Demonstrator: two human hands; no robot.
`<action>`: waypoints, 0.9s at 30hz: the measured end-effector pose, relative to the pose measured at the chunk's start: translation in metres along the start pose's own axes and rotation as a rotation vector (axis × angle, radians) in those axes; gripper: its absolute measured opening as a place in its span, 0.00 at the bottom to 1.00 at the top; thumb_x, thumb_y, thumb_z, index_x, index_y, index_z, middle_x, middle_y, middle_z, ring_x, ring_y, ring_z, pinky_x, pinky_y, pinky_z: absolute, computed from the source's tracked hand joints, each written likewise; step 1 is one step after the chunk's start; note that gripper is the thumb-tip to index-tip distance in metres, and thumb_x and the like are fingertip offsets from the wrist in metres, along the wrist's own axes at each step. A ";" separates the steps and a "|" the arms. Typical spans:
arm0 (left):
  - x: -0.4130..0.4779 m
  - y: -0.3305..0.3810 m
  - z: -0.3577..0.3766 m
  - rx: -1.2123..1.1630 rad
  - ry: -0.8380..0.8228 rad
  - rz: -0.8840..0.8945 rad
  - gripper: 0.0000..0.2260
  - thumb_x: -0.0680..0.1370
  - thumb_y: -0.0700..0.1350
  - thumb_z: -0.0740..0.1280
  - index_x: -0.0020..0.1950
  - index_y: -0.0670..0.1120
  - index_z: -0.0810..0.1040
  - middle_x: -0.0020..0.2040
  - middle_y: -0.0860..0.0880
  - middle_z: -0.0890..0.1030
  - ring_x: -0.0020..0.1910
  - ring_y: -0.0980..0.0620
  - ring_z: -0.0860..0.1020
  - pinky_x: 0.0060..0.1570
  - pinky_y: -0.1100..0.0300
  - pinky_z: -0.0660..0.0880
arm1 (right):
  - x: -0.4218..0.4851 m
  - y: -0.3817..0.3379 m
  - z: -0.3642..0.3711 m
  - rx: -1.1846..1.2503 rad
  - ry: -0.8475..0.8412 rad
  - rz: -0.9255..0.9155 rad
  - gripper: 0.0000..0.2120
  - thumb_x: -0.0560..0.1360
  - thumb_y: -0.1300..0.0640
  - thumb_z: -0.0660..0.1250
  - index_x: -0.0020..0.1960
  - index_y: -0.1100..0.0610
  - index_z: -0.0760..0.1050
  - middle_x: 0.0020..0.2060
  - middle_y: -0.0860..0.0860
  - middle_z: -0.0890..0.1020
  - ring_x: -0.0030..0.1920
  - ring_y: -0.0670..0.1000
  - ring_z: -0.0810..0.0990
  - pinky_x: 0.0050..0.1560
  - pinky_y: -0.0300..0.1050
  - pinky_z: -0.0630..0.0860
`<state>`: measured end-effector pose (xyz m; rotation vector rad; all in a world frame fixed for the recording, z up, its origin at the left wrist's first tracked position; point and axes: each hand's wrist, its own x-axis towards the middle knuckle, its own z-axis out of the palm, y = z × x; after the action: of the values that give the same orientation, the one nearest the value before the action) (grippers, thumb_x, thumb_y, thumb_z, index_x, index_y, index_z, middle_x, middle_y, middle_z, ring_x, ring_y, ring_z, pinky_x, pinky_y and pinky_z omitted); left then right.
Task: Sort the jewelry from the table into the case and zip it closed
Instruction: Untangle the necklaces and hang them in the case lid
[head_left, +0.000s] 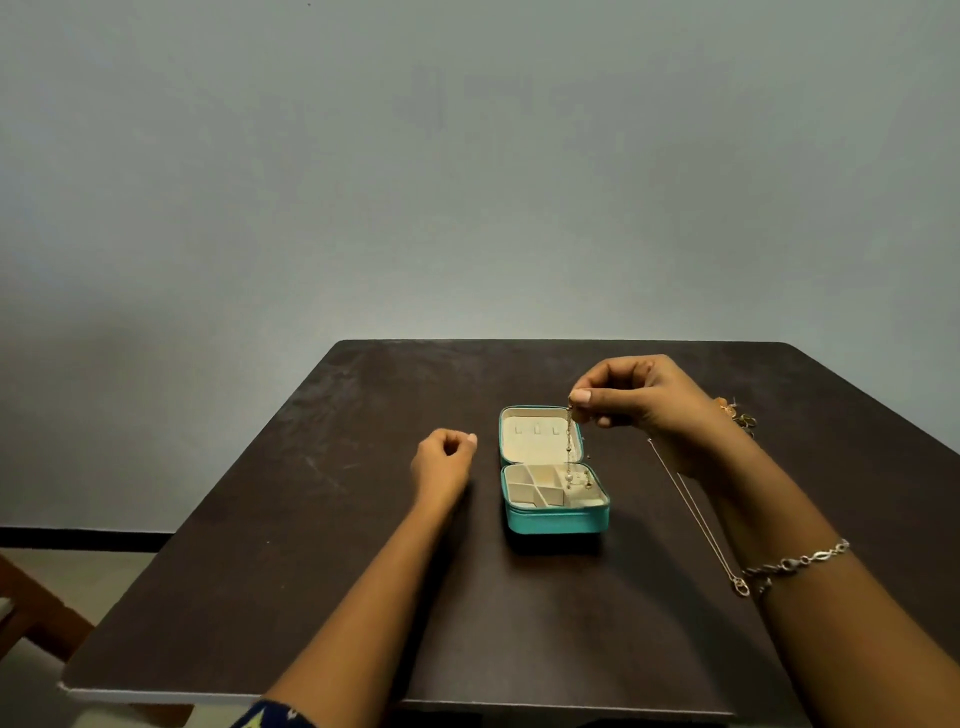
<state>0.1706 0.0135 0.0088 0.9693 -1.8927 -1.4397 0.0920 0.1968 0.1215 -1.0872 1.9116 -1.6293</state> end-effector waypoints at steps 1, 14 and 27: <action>0.003 -0.004 0.005 -0.017 -0.004 -0.014 0.05 0.76 0.46 0.66 0.40 0.48 0.75 0.43 0.46 0.79 0.48 0.46 0.78 0.55 0.45 0.75 | 0.003 0.000 -0.001 -0.001 0.000 -0.001 0.04 0.70 0.65 0.68 0.38 0.60 0.78 0.31 0.52 0.81 0.34 0.45 0.78 0.35 0.35 0.72; 0.042 0.006 0.046 0.318 -0.148 -0.153 0.15 0.75 0.52 0.64 0.58 0.45 0.76 0.57 0.44 0.78 0.57 0.43 0.76 0.56 0.53 0.74 | 0.031 0.005 -0.007 -0.009 0.008 -0.011 0.03 0.71 0.66 0.68 0.38 0.60 0.78 0.32 0.53 0.80 0.36 0.49 0.77 0.34 0.33 0.72; 0.026 -0.007 0.048 0.116 -0.124 0.022 0.10 0.75 0.44 0.61 0.54 0.50 0.75 0.49 0.52 0.80 0.49 0.51 0.77 0.51 0.54 0.73 | 0.064 0.023 0.004 -0.001 0.022 -0.049 0.03 0.71 0.66 0.68 0.39 0.61 0.78 0.32 0.52 0.80 0.31 0.42 0.77 0.35 0.35 0.72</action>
<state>0.1194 0.0174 -0.0103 0.9272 -2.0910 -1.4195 0.0485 0.1453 0.1097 -1.1294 1.9139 -1.6729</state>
